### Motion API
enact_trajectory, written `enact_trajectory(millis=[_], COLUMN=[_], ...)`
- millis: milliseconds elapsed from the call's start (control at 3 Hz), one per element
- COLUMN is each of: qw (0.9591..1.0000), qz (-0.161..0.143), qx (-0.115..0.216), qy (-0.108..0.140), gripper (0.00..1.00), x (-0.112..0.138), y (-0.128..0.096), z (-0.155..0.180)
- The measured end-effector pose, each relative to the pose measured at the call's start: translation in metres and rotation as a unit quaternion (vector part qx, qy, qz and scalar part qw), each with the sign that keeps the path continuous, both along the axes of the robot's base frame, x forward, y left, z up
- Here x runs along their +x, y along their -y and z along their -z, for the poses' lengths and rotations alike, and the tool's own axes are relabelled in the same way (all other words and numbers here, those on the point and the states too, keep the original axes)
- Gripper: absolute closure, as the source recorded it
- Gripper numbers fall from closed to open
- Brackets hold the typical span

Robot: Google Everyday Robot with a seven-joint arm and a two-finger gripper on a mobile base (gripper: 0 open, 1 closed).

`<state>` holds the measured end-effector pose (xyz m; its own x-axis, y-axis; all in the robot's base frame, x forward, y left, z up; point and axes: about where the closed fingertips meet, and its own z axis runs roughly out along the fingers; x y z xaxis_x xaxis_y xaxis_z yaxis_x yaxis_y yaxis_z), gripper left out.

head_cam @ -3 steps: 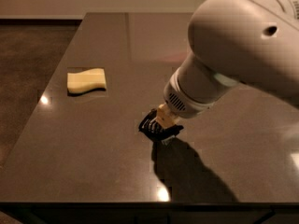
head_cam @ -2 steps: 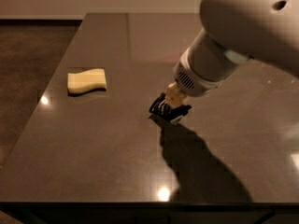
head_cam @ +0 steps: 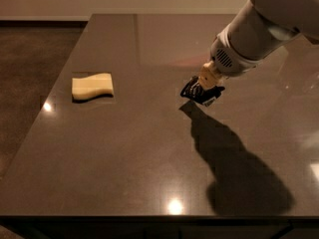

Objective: Move rxbar chocolate near orange can

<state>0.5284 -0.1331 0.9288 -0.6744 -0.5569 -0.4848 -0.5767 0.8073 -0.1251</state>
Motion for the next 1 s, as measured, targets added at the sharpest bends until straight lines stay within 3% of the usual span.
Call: enact_trajectory(millis=[667, 1000], qw=[0.9993, 0.9991], qz=[0.004, 0.012], qx=[0.013, 0.001], qy=[0.035, 0.04], gripper=[1.0, 0.86], x=[0.048, 0.067], y=[0.032, 0.049], z=[-0.008, -0.01])
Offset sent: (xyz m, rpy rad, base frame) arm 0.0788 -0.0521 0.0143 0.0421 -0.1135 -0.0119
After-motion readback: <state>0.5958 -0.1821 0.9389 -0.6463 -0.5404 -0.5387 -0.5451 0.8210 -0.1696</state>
